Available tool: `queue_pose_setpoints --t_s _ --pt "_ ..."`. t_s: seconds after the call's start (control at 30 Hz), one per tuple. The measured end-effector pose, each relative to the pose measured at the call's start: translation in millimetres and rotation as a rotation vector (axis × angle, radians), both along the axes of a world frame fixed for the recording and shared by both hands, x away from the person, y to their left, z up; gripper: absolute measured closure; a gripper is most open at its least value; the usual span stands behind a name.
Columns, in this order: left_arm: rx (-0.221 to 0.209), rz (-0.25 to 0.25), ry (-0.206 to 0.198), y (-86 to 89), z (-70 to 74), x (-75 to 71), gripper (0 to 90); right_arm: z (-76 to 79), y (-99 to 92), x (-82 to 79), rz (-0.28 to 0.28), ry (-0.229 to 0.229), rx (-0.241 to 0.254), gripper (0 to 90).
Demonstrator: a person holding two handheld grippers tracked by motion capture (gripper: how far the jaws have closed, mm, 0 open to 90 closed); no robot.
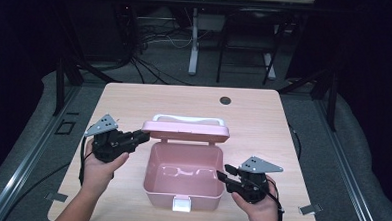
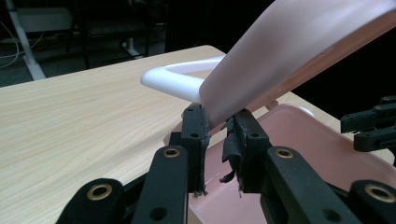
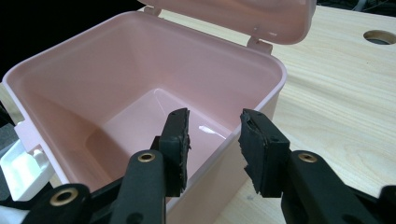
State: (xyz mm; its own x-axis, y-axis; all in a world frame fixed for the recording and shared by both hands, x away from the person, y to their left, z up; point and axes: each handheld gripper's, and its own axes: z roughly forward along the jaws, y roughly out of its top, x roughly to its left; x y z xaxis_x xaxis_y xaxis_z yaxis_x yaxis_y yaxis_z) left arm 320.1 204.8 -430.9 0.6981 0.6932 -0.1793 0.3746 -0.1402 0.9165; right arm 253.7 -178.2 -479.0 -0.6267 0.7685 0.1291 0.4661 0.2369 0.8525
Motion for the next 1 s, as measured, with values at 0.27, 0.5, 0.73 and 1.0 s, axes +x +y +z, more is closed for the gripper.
queue_pose_setpoints --t_s 0.27,0.5,0.73,1.0 --pt "0.001 0.01 0.002 -0.6 -4.3 5.7 77.3 -3.3 0.4 0.9 0.002 0.006 -0.005 60.6" --pt "-0.007 0.021 0.009 -1.6 -7.9 9.3 77.7 -5.3 1.0 1.5 0.002 0.01 -0.009 59.7" --pt "-0.011 0.029 0.015 -2.6 -11.7 14.1 78.0 -7.3 1.4 2.4 0.001 0.012 -0.012 58.8" --pt "-0.007 0.041 0.022 -4.6 -15.2 18.9 78.2 -9.6 2.5 2.8 -0.004 0.018 -0.004 58.3"
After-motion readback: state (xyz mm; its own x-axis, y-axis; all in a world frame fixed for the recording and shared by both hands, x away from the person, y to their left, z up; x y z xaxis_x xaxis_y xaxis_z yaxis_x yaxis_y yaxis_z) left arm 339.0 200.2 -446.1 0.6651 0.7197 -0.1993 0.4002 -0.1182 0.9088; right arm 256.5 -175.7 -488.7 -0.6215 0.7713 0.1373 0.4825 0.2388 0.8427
